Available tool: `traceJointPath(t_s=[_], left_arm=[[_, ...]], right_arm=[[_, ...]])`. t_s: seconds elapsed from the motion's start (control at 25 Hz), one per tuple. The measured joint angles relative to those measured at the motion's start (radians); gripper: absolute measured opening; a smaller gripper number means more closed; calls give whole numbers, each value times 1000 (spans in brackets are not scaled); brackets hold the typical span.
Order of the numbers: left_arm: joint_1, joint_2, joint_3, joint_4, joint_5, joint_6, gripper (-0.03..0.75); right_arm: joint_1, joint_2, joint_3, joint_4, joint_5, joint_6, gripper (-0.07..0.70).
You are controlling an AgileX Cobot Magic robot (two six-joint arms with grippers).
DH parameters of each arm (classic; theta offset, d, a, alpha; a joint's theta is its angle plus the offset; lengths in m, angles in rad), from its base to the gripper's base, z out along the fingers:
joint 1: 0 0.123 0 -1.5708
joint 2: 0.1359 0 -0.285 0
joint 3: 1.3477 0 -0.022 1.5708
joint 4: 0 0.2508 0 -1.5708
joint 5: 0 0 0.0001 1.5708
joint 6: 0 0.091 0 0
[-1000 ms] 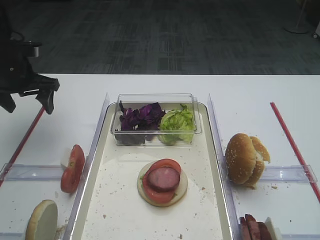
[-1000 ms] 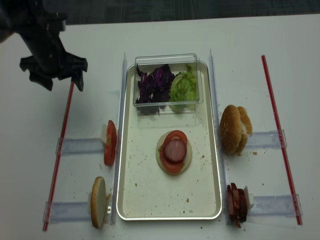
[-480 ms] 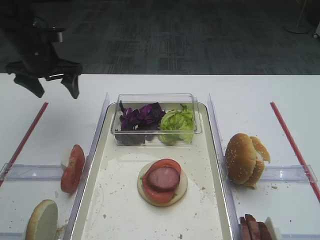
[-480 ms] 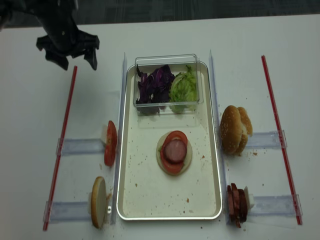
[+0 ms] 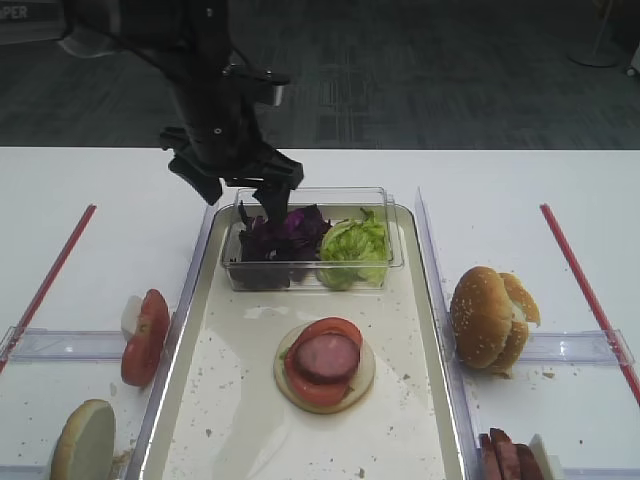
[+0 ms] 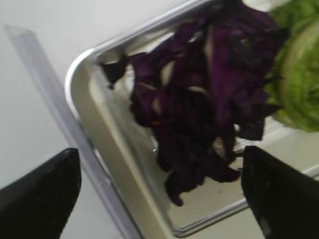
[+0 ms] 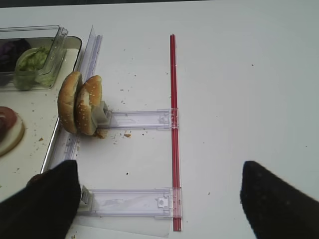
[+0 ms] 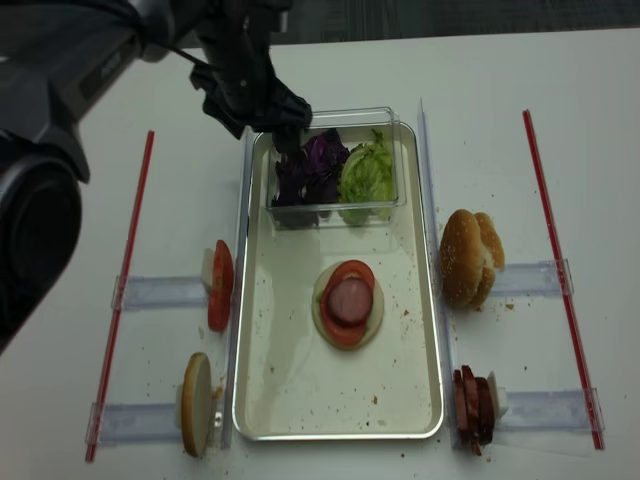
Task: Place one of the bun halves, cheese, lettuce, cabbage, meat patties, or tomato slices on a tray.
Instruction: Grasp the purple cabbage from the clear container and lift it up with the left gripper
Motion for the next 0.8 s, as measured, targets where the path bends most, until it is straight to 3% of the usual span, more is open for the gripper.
traceJointPath(t_s=[0.2,0.4,0.8], left_arm=[[-78,0,0,9,-34,0,578],[-80,15,-1,-9,-43,12,512],[-80,66,-1,-9,-73,16,305]], right_arm=[[0,0,0,0,0,0,664],[0,0,0,0,0,0,664],[0,0,0,0,0,0,664]])
